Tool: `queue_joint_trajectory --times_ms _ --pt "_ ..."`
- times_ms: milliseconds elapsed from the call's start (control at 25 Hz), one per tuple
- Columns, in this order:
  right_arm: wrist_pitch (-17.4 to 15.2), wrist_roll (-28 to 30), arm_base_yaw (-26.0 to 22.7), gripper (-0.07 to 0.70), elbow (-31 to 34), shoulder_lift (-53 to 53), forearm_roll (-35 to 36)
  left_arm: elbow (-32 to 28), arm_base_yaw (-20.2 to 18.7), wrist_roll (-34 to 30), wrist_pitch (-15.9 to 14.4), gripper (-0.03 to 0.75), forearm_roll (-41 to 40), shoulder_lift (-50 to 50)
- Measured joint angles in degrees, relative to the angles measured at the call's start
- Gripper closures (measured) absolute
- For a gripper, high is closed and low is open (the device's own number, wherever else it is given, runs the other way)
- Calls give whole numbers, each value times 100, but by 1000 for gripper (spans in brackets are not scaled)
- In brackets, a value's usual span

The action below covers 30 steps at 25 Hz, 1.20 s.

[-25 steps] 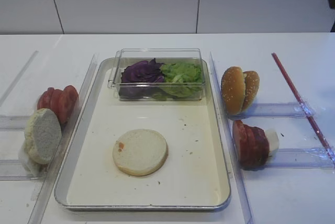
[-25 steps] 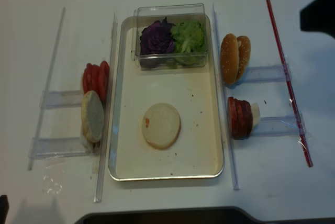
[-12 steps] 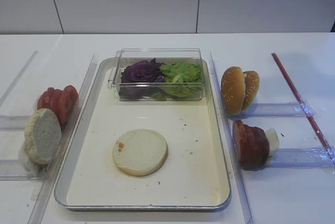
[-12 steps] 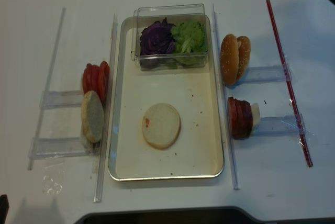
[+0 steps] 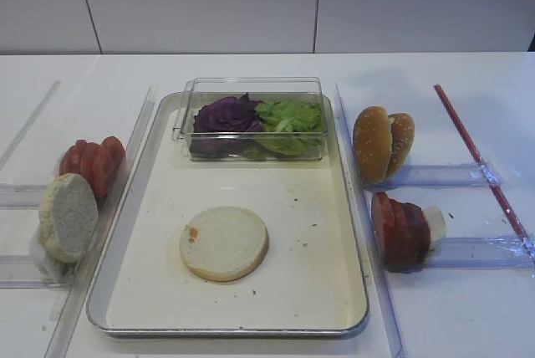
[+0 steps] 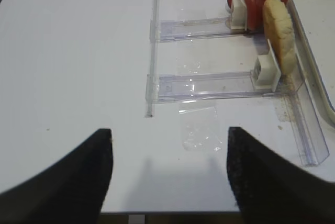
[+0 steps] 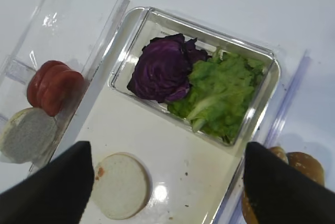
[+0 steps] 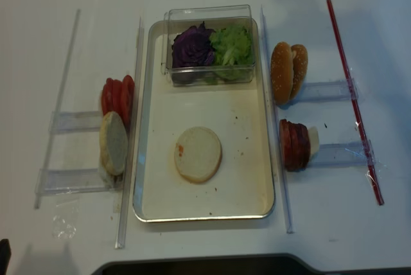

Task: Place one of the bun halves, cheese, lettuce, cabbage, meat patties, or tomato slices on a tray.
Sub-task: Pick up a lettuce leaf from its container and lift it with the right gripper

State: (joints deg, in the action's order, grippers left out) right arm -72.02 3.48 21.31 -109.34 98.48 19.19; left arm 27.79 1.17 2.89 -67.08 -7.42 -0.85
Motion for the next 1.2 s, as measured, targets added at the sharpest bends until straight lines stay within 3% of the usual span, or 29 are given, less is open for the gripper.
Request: queue_joint_trajectory --times_ms 360,1200 --pt "0 -147 302 29 -654 1052 -126 0 0 0 0 246 0 0" --pt "31 -121 302 30 -1093 2434 -316 0 0 0 0 246 0 0"
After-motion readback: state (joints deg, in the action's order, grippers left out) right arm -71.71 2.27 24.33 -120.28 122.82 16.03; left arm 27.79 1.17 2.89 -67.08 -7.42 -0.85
